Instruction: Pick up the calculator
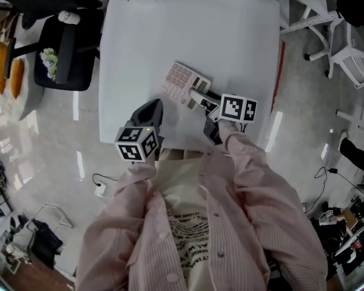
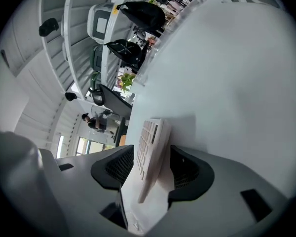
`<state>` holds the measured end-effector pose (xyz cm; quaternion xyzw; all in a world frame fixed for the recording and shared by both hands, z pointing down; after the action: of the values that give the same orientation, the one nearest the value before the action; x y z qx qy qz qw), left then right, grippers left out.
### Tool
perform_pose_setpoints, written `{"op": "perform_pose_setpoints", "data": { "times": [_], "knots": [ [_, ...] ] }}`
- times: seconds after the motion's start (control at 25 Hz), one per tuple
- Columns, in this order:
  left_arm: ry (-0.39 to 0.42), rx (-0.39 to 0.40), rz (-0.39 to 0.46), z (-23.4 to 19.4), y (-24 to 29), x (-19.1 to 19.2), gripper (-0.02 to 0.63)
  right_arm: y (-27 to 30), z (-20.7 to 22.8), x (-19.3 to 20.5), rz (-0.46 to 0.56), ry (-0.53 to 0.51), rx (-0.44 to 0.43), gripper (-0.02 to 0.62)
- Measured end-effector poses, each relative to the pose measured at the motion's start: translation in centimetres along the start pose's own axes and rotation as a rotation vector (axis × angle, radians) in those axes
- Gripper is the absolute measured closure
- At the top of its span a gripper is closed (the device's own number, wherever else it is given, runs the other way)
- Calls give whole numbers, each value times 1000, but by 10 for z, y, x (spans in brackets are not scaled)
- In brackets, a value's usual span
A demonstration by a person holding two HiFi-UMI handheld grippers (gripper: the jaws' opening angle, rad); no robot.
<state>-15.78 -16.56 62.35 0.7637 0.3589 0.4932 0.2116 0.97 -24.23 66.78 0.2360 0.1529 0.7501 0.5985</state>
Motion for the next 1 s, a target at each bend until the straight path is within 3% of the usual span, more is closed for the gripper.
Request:
{"op": "perform_pose_setpoints", "data": {
  "times": [0.28,0.44,1.0],
  "knots": [
    [-5,6,-21,-9,7,-5,604,9,1,-3,-19,20,17,411],
    [-8,6,-19,-12,9,-8,606,7,6,-4,-19,20,51,482],
    [3,14,-5,-12,8,-13,606,2,6,3,64,143,11,508]
  ]
}}
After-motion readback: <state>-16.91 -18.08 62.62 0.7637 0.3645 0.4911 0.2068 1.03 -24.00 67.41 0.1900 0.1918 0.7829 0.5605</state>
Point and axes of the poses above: the fingertips, and each gripper's own axes: y forward along the fingers, z to its right, x out of its underside, the point moved 5 cm from there along -y, backward along the fingers
